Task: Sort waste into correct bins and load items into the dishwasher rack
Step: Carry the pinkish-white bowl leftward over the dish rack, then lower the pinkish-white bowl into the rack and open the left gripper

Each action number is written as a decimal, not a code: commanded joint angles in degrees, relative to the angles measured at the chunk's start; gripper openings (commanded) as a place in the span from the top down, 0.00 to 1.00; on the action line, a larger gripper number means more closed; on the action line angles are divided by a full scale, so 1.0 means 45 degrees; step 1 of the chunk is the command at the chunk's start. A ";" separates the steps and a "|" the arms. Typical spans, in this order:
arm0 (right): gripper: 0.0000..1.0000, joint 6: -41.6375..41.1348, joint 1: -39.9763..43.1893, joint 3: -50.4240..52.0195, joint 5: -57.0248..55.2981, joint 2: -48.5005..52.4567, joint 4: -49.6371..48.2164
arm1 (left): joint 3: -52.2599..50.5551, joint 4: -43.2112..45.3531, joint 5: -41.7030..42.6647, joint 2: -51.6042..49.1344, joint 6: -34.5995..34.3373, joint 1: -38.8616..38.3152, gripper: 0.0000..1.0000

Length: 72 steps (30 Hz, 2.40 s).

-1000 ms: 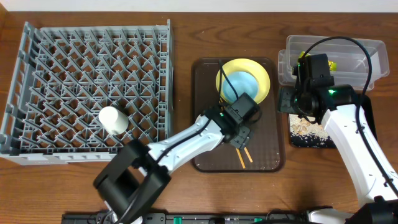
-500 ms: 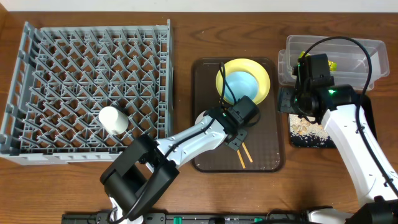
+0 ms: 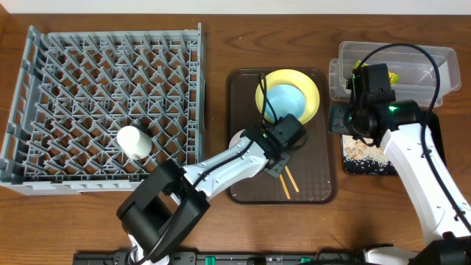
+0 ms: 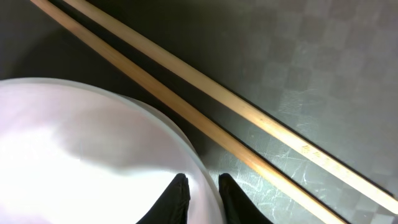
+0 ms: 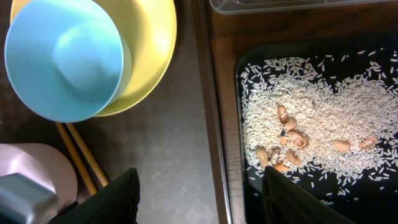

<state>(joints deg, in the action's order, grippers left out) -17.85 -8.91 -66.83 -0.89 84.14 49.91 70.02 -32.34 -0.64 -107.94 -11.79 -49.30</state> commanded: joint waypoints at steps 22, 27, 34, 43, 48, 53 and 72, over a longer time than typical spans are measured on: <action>0.39 -0.0214 0.0058 -0.0185 -0.0034 -0.0126 0.0029 | 0.0457 -0.0996 -0.0384 0.1637 0.0078 0.0039 0.94; 0.39 -0.0214 0.0058 -0.0185 -0.0034 -0.0126 0.0029 | 0.1209 -0.1739 0.0049 0.3381 0.0146 0.0350 0.94; 0.39 -0.0214 0.0058 -0.0185 -0.0034 -0.0126 0.0053 | 0.1593 -0.1622 0.3366 0.5892 0.0423 0.2963 0.94; 0.39 -0.0209 0.0058 -0.0185 -0.0034 -0.0126 0.0044 | 0.1588 -0.1103 1.2852 0.5702 0.0476 1.1069 0.94; 0.39 -0.0209 0.0058 -0.0185 -0.0034 -0.0126 0.0049 | 0.1588 0.0777 1.7728 0.3959 0.0185 1.3998 0.94; 0.39 -0.0209 0.0058 -0.0185 -0.0034 -0.0126 0.0044 | 0.1588 0.3274 2.0167 0.1851 -0.1962 1.5431 0.94; 0.39 -0.0117 0.0058 -0.0185 -0.0029 -0.0126 0.0068 | 0.1583 0.6348 1.8899 -0.1122 -0.3735 1.7413 0.94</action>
<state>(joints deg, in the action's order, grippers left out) -17.82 -8.91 -66.83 -0.89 84.14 50.09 76.58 -4.03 85.95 -112.64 -28.49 28.16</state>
